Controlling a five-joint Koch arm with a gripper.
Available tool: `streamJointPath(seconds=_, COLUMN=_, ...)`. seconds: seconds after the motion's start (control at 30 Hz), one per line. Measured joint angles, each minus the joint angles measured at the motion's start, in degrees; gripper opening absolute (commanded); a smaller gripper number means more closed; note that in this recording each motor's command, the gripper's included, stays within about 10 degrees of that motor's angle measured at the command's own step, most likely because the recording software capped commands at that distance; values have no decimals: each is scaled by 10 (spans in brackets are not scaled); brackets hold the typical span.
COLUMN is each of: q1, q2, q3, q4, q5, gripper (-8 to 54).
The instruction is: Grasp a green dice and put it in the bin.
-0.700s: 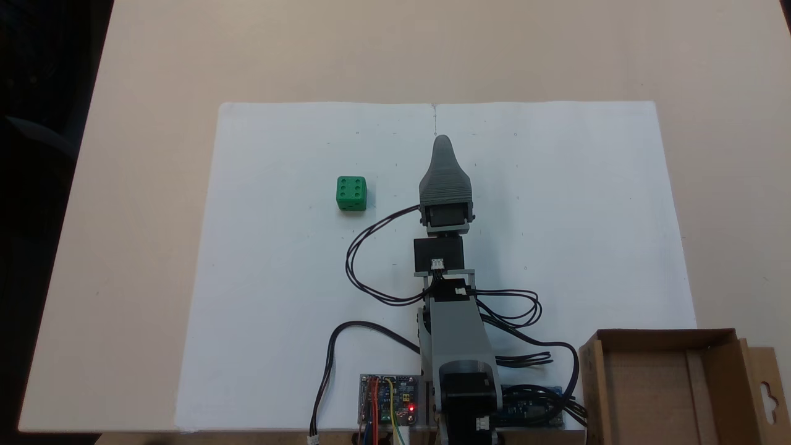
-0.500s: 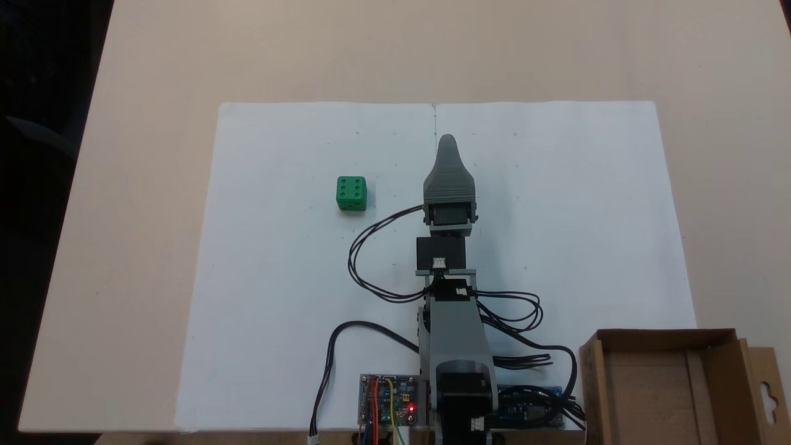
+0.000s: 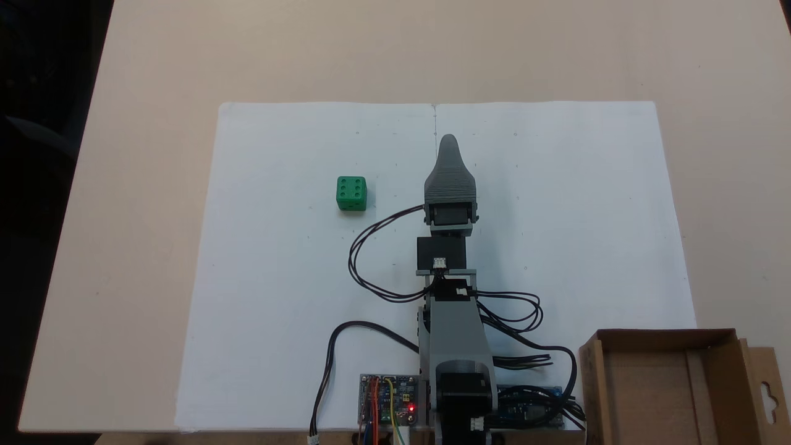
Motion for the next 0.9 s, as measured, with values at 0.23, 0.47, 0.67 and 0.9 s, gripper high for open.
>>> streamJointPath(seconds=0.23, q1=6, q2=0, q3=0, q4=0, q5=0, gripper=445)
streamJointPath(seconds=0.47, q1=9, q2=0, q3=0, q4=9, q5=0, gripper=422)
streamJointPath(seconds=0.67, q1=10, q2=0, q3=0, q4=13, q5=0, gripper=405)
streamJointPath(seconds=0.9, q1=10, q2=0, q3=-59, q4=215, q5=0, gripper=406)
